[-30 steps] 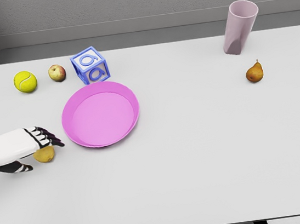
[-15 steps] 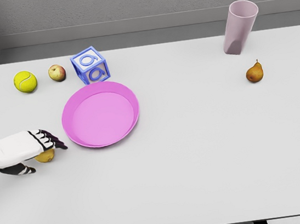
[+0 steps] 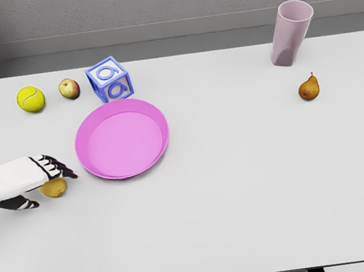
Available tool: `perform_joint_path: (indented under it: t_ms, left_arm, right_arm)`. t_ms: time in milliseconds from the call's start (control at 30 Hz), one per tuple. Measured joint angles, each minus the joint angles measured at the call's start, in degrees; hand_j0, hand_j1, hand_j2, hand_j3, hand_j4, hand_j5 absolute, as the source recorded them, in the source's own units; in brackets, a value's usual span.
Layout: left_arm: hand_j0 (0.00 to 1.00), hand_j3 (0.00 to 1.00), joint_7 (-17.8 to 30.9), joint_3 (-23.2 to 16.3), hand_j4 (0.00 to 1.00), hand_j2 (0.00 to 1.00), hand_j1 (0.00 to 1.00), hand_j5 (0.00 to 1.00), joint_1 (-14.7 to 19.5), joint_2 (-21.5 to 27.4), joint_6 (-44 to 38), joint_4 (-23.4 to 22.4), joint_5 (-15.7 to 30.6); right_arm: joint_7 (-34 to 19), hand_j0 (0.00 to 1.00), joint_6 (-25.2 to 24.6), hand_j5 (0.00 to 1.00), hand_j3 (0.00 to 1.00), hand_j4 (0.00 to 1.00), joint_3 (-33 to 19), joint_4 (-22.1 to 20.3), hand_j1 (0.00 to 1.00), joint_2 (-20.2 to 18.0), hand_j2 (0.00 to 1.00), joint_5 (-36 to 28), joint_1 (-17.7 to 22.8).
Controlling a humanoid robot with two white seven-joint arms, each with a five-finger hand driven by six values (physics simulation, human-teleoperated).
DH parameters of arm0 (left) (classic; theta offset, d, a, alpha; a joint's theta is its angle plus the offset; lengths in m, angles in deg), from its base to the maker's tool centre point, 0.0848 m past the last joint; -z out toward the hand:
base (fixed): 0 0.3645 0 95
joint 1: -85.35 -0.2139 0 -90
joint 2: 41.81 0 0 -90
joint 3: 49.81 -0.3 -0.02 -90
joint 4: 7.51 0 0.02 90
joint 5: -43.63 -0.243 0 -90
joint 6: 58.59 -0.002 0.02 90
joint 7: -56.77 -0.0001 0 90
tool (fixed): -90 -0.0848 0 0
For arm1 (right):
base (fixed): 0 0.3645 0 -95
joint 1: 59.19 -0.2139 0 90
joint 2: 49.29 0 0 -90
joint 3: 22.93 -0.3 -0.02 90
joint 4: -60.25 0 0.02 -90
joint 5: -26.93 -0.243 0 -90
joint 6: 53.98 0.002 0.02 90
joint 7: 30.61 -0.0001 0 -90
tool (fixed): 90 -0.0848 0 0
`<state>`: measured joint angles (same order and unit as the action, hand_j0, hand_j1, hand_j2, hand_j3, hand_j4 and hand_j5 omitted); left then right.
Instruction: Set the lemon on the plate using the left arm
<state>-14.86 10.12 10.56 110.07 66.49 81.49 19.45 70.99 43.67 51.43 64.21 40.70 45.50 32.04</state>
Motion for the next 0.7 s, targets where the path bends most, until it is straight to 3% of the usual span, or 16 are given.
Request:
perform_joint_path:
  t_ms: [200,500,700]
  left_arm:
    - [0.77,0.77,0.14,0.05,0.77,0.77,0.77,0.77,0.0,-0.07,0.0,-0.16,-0.05]
    - [0.75,0.75,0.12,-0.18,0.75,0.75,0.75,0.75,0.0,-0.13,0.0,-0.15,-1.12]
    - [0.65,0.65,0.1,-0.19,0.65,0.65,0.65,0.65,0.0,-0.16,-0.02,-0.12,-1.51]
  right_arm:
    - [0.0,1.0,0.0,1.0,1.0,1.0,-0.01,0.0,1.0,0.0,1.0,0.0,0.0]
    - [0.0,1.0,0.0,1.0,1.0,1.0,0.0,0.0,1.0,0.0,1.0,0.0,0.0]
    - [0.0,1.0,0.0,1.0,1.0,1.0,0.0,0.0,1.0,0.0,1.0,0.0,0.0]
